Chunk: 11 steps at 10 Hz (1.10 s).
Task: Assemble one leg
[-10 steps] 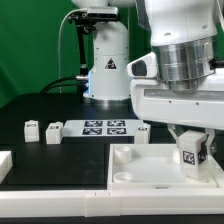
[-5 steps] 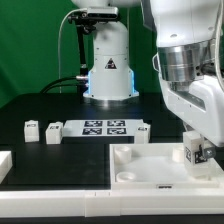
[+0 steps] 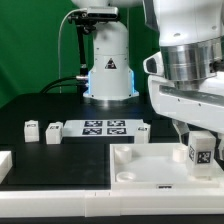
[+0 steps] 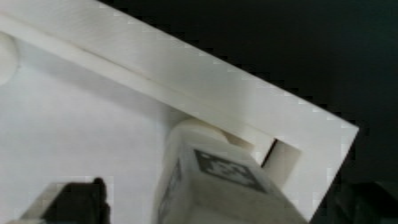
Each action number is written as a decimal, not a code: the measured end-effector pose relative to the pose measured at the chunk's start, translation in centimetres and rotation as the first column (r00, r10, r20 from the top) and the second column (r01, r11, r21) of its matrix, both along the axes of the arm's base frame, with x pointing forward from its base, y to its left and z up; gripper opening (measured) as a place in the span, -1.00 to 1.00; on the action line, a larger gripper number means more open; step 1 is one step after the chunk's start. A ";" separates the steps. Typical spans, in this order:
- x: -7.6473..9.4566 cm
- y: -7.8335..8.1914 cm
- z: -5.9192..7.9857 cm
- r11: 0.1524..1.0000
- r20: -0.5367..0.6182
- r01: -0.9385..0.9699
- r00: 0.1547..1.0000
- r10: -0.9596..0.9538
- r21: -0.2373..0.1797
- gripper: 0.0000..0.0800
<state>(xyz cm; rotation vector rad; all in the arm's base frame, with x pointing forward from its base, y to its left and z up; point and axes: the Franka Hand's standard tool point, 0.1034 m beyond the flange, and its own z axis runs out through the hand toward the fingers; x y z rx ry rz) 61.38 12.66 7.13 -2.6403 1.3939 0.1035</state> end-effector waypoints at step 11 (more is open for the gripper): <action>1.0 -1.0 0.5 0.429 0.088 -0.884 0.420 0.903 -0.184 0.47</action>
Offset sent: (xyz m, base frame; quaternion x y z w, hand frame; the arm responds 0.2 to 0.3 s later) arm -0.0025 -0.0053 0.0030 -0.0027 0.0219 -0.2832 0.9588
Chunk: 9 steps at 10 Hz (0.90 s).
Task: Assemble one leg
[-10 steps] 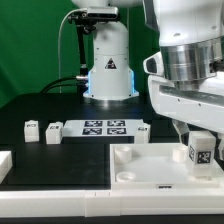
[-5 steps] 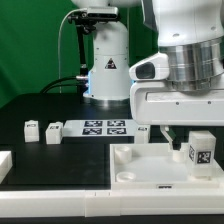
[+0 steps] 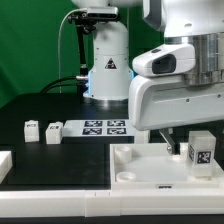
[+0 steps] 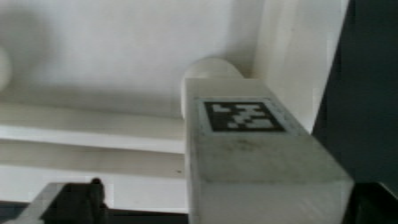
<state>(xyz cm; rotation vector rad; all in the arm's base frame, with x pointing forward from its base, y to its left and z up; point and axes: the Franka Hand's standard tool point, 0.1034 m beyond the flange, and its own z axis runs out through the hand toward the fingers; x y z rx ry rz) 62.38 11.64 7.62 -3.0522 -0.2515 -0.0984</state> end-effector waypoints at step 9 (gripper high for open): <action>0.0 -0.2 -0.1 0.910 -0.011 0.413 0.911 -0.413 0.030 -0.27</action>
Offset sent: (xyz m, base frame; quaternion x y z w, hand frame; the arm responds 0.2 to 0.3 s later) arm 0.0000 0.0000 0.0000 0.0000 0.0000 0.0000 1.0000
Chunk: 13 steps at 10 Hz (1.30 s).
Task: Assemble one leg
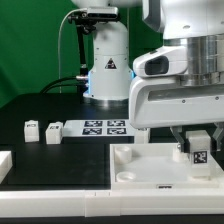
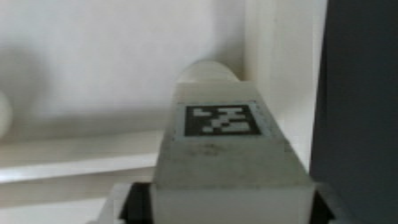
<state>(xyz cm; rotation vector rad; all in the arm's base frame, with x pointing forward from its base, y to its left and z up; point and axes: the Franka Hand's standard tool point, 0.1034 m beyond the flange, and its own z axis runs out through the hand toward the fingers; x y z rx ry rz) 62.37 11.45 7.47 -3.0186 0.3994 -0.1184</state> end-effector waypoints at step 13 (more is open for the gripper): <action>-0.1 -0.5 -0.3 0.435 -0.133 0.899 0.438 -0.889 0.057 0.30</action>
Offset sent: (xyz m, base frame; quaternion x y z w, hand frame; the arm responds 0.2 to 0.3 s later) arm -0.0058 -0.0088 -0.0049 -0.0390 0.0162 0.3820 0.9232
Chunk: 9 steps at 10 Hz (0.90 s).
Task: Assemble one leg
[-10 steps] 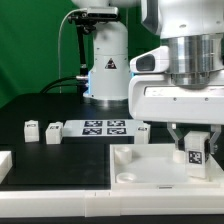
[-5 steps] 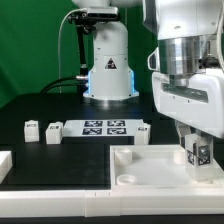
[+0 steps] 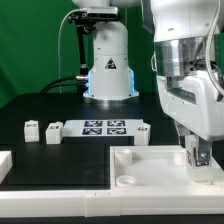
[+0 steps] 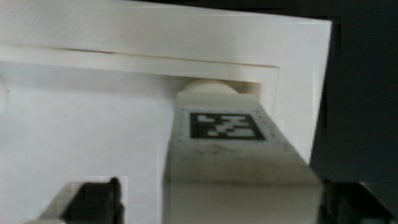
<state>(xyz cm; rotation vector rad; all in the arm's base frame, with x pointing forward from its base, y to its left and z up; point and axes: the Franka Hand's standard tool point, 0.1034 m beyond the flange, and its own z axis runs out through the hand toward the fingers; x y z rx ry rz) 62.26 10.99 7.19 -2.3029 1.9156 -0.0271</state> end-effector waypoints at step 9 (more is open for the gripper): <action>-0.4 1.6 -0.1 0.415 0.027 -0.898 0.416 0.909 -0.147 0.62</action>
Offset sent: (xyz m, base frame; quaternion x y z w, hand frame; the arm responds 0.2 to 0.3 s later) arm -0.0076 0.0202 0.0005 -0.0042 -0.0149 -0.3376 0.9412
